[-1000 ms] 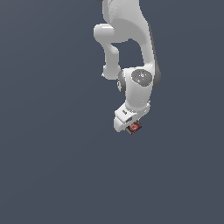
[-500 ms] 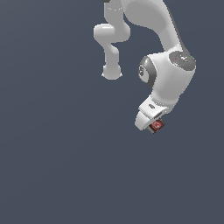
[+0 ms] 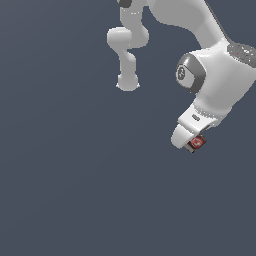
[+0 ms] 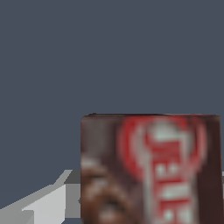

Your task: Pick up the object and move it to a goal position.

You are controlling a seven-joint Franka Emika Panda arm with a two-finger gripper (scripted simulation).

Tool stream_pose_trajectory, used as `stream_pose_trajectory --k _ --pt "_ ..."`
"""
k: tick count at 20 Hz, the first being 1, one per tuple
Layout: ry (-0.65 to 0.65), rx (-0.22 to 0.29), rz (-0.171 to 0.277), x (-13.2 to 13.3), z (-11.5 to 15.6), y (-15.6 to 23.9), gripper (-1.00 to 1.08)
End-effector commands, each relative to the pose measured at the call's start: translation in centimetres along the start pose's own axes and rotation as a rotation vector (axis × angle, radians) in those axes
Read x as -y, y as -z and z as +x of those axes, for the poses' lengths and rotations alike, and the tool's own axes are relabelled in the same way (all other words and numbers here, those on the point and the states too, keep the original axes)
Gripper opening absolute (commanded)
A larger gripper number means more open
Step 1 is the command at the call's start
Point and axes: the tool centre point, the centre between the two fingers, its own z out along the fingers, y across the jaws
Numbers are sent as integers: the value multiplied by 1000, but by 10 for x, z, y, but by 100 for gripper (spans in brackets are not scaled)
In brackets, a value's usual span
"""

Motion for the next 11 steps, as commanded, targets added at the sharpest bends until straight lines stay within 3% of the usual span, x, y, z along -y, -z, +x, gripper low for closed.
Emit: stream_pose_trajectory --k 1,11 --pt "-1 1 0 3 6 5 -100" --pt "-1 1 0 4 10 8 -100"
